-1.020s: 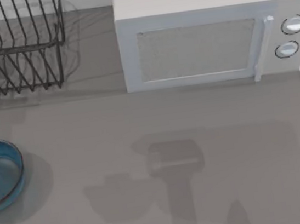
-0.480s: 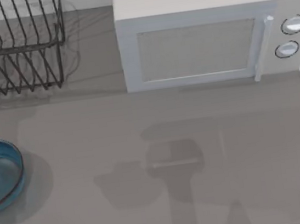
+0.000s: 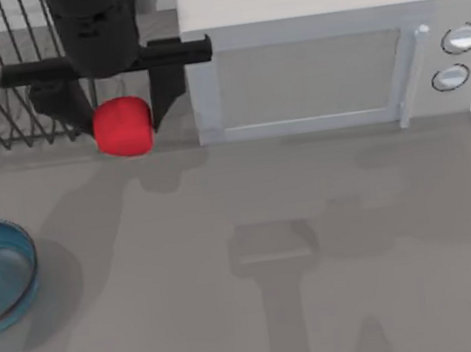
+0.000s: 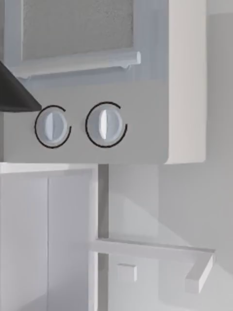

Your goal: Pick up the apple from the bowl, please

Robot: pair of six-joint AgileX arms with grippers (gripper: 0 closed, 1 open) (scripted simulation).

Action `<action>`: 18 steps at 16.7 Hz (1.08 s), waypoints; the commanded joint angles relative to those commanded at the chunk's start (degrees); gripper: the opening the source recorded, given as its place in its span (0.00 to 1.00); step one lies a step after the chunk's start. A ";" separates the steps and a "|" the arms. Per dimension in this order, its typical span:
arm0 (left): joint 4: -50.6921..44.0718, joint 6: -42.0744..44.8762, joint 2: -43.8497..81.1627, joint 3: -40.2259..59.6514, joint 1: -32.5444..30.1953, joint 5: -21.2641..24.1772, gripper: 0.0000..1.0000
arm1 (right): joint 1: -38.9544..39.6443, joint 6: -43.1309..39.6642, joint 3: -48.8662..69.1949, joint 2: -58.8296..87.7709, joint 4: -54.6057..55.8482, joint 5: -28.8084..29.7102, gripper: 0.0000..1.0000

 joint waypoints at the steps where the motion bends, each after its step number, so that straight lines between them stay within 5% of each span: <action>1: 1.04 -2.63 1.51 0.32 -2.64 0.12 0.00 | 0.00 0.00 0.00 0.00 0.00 0.00 1.00; 11: 5.42 -6.98 4.19 -1.75 -6.96 0.37 0.00 | 0.00 0.00 0.00 0.00 0.00 0.00 1.00; 18: 24.25 -6.93 4.92 -19.38 -6.94 0.37 0.00 | 0.00 0.00 0.00 0.00 0.00 0.00 1.00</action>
